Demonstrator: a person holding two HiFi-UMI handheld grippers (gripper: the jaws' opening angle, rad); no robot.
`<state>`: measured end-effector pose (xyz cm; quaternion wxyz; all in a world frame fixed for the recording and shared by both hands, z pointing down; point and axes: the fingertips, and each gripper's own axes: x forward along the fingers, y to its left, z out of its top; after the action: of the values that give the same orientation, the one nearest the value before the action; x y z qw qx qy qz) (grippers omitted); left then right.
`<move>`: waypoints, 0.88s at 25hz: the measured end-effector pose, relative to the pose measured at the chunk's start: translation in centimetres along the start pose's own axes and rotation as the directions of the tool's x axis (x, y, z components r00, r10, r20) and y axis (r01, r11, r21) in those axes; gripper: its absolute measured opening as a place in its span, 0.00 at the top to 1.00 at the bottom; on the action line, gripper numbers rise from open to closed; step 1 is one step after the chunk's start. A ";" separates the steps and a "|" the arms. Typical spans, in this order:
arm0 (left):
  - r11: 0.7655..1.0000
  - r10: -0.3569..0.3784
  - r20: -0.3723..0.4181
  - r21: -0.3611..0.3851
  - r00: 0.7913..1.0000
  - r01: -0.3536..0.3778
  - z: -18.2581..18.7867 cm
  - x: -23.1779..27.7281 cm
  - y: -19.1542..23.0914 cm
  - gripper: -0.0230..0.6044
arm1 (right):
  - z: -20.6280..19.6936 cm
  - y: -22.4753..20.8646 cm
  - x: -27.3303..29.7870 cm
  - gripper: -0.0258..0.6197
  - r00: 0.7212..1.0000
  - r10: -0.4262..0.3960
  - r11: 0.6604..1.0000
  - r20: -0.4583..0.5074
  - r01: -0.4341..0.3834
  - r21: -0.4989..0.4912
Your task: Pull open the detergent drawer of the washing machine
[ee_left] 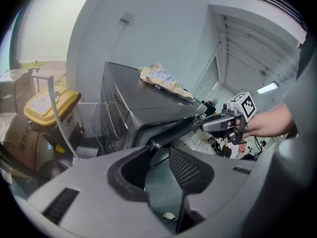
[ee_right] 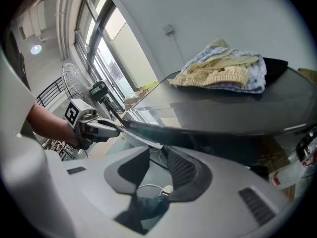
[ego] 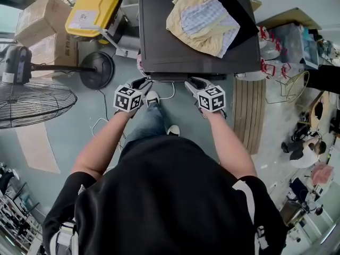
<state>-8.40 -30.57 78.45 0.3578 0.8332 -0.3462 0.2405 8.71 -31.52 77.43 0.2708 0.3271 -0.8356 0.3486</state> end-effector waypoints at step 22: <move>1.000 0.004 -0.030 -0.027 1.000 -0.004 -5.6 -2.2 -4.4 0.76 | -6.2 3.1 -3.1 0.79 0.998 0.041 0.999 -0.050 -0.041 -0.011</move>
<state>-7.35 -23.17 78.63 0.3738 0.8239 -0.3456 0.2491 9.76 -24.05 77.85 0.2863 0.2995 -0.8372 0.3569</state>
